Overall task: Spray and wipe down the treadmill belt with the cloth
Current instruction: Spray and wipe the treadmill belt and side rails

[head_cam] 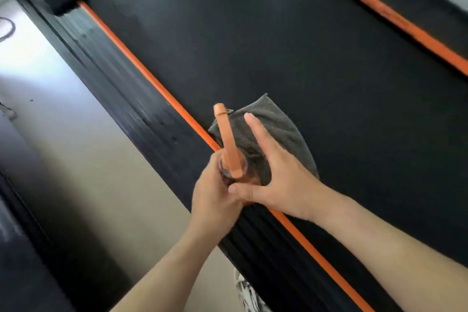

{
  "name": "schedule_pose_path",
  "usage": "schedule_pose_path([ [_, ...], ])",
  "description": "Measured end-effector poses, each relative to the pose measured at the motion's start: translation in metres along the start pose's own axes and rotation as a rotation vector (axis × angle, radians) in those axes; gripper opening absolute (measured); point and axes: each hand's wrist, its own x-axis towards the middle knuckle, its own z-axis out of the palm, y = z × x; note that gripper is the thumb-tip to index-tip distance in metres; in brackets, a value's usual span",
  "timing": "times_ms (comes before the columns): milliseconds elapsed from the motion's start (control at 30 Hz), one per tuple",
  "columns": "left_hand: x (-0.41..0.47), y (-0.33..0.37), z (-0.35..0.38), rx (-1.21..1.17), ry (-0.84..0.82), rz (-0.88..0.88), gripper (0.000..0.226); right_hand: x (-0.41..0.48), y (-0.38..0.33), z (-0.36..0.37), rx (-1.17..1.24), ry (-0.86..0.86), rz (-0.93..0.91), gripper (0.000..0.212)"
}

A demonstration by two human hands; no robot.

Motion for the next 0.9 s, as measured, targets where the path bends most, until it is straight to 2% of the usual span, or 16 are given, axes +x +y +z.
schedule_pose_path([
  [67, -0.022, 0.016, 0.025, -0.013, -0.147, 0.086, 0.037, -0.022, 0.002, 0.006, 0.149, 0.144, 0.053, 0.087],
  [133, -0.043, 0.027, 0.049, 0.033, -0.286, 0.136, 0.040, -0.042, 0.009, 0.013, 0.259, 0.359, 0.120, 0.042],
  [200, -0.065, 0.030, 0.070, 0.029, -0.419, 0.040, 0.048, -0.061, 0.021, 0.013, 0.233, 0.475, 0.240, 0.015],
  [234, -0.071, 0.023, 0.074, 0.041, -0.478, -0.019, 0.050, -0.064, 0.026, 0.014, 0.212, 0.452, 0.309, 0.016],
  [334, -0.089, 0.018, 0.087, 0.191, -0.691, -0.129, 0.049, -0.087, 0.043, 0.003, 0.162, 0.312, 0.522, 0.038],
  [367, -0.092, 0.017, 0.086, 0.233, -0.717, -0.139, 0.048, -0.090, 0.048, -0.001, 0.130, 0.265, 0.568, 0.044],
  [467, -0.102, 0.010, 0.089, 0.338, -0.691, -0.155, 0.052, -0.093, 0.065, -0.005, 0.122, 0.165, 0.637, 0.051],
  [567, -0.108, 0.005, 0.084, 0.330, -0.615, -0.237, 0.056, -0.094, 0.067, -0.010, 0.150, 0.081, 0.601, 0.048],
  [734, -0.135, 0.011, 0.101, 0.186, -0.608, -0.290, 0.083, -0.109, 0.067, -0.015, 0.034, 0.189, 0.526, 0.048],
  [901, -0.154, 0.022, 0.116, 0.038, -0.616, -0.334, 0.071, -0.117, 0.064, -0.015, 0.144, 0.170, 0.595, 0.048],
])
